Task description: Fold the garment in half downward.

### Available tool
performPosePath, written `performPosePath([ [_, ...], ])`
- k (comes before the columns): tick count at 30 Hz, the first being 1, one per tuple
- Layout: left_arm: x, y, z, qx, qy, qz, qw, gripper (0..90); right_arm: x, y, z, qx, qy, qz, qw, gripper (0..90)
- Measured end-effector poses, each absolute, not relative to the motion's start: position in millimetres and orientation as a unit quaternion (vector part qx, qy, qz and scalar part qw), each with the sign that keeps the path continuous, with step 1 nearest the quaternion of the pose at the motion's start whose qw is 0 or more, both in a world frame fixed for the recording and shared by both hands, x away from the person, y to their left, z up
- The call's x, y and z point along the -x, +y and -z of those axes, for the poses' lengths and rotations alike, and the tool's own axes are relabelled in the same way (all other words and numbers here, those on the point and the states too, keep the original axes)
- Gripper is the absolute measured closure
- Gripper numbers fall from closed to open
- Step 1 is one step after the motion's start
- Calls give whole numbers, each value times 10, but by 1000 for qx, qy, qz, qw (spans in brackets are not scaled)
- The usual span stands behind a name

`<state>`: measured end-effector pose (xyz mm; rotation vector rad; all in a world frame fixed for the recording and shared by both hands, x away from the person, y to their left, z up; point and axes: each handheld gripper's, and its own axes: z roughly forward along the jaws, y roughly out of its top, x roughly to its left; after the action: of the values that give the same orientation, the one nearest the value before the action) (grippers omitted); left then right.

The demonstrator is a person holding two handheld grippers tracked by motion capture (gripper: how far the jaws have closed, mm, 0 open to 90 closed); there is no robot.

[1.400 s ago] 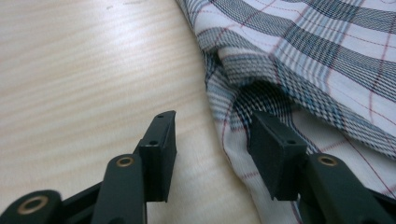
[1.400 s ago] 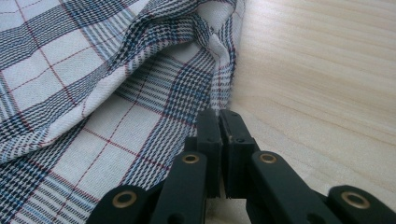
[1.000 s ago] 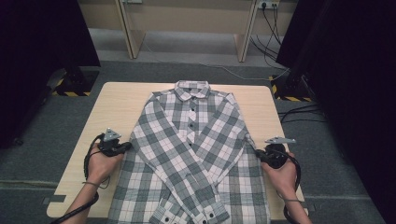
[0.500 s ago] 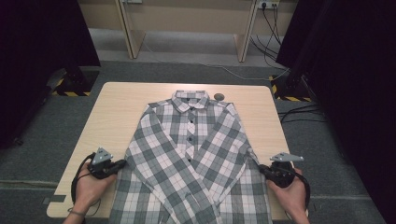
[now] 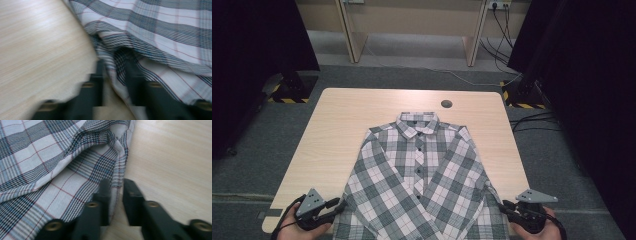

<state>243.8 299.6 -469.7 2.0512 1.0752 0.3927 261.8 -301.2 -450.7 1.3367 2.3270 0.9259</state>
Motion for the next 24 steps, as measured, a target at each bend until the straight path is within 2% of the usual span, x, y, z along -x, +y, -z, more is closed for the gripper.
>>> performPosePath([
  [1,-2457,3047,4625,-795,426,-154,403,405,-2618,-3036,4457,-462,808,-332,152,624],
  [2,-2493,3107,4542,-783,432,-158,420,351,-2628,-3060,4392,-461,803,-343,157,573],
  [3,-2549,3163,4456,-772,438,-164,430,306,-2650,-3079,4317,-463,798,-351,163,527],
  [5,-2743,3228,4298,-760,444,-185,437,258,-2752,-3102,4169,-462,786,-372,176,496],
  [8,-3185,3201,4161,-741,461,-199,447,260,-3052,-3051,4007,-462,771,-393,194,468],
  [12,-3842,2997,4145,-757,455,-205,422,296,-3576,-2867,3918,-465,763,-404,195,459],
  [16,-4374,2745,4251,-773,456,-172,405,304,-4099,-2659,3912,-466,766,-397,196,458],
  [20,-4745,2568,4421,-789,466,-159,368,306,-4565,-2492,3994,-472,769,-386,188,457],
  [24,-4919,2500,4577,-792,484,-143,343,311,-4900,-2393,4173,-487,769,-373,180,459],
])
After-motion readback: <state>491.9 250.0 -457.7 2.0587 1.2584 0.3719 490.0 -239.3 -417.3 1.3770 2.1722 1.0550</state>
